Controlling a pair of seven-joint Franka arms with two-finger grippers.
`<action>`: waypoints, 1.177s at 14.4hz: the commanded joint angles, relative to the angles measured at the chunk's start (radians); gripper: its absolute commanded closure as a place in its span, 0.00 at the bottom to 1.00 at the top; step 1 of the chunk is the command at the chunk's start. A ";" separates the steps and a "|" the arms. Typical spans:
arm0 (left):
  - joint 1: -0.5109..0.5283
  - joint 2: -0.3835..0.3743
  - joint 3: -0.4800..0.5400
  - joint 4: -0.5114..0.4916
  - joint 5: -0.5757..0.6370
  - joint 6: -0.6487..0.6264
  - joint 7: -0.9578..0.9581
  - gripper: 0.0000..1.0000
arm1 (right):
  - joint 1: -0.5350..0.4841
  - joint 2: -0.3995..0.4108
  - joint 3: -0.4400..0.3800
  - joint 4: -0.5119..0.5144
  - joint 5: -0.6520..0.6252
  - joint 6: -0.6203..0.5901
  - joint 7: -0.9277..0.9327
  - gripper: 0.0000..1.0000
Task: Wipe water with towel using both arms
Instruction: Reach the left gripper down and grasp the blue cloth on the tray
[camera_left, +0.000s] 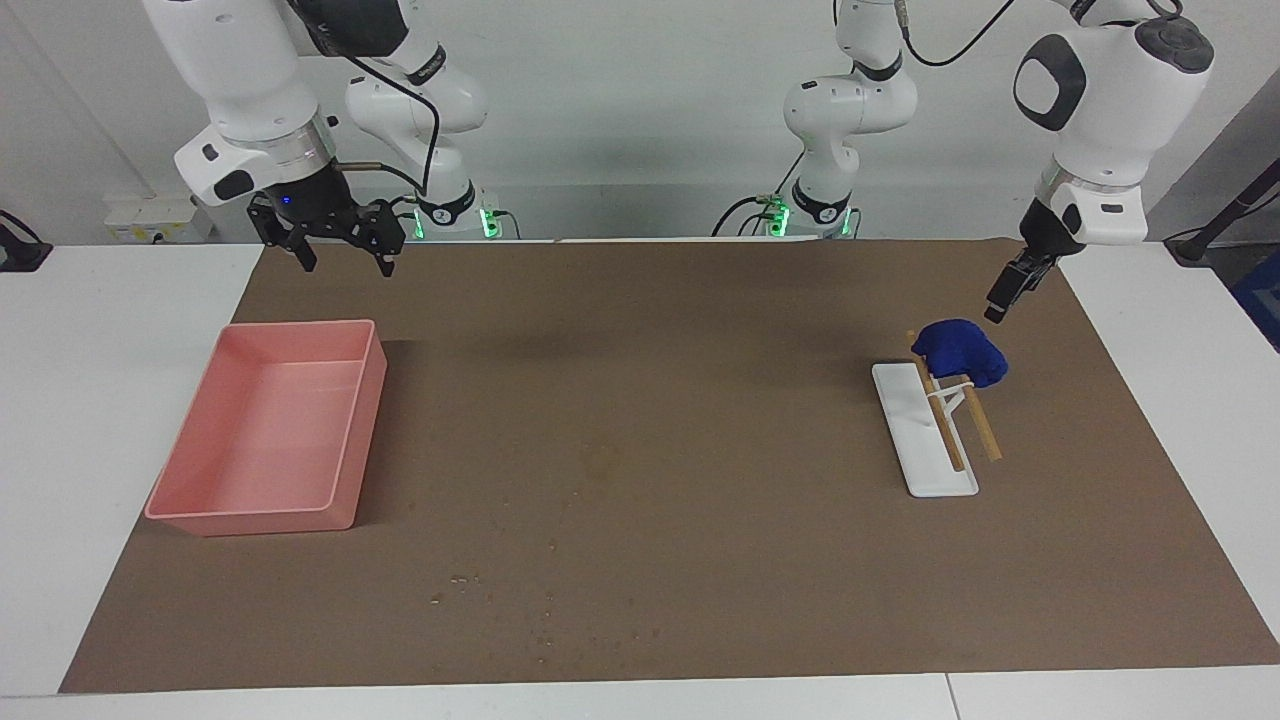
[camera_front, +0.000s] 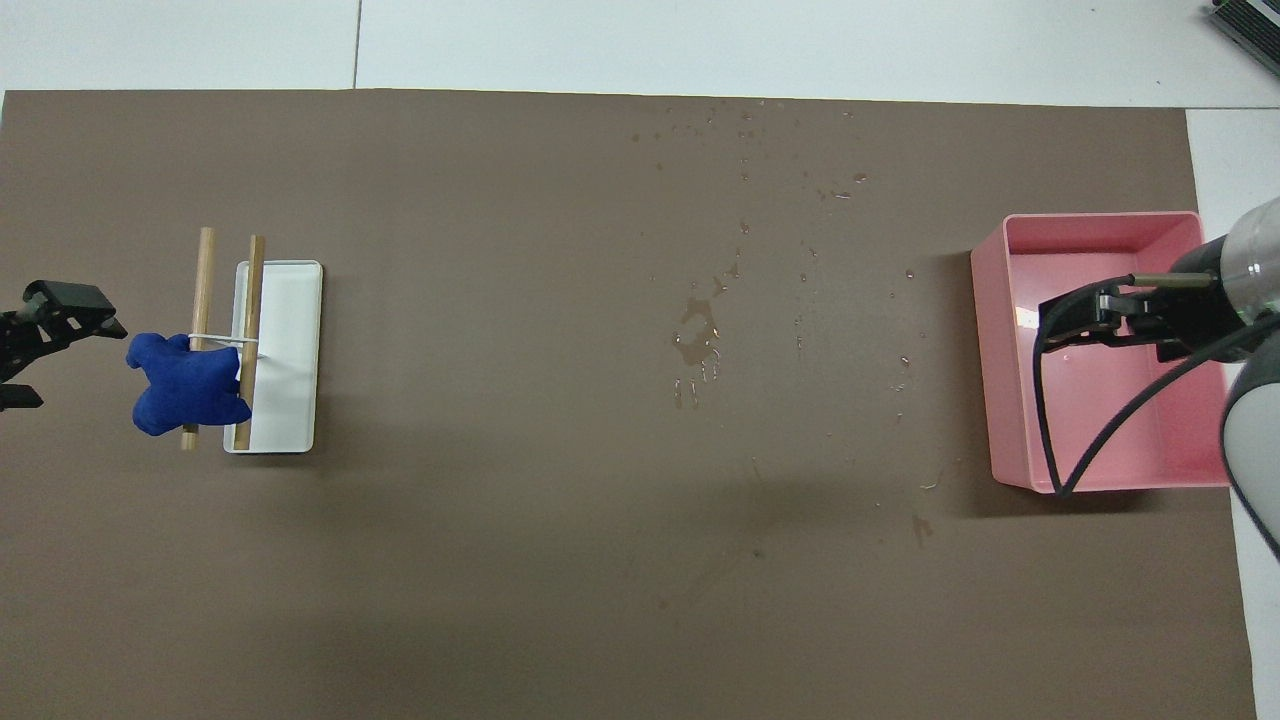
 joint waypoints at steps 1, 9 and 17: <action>0.020 -0.031 -0.007 -0.096 0.013 0.097 -0.186 0.00 | -0.010 -0.027 0.007 -0.034 -0.008 0.023 0.012 0.00; -0.001 -0.002 -0.010 -0.201 0.004 0.286 -0.598 0.00 | -0.010 -0.031 0.007 -0.049 -0.006 0.023 0.014 0.00; -0.044 0.014 -0.008 -0.287 0.004 0.376 -0.658 0.00 | -0.010 -0.036 0.007 -0.052 -0.006 0.025 0.012 0.00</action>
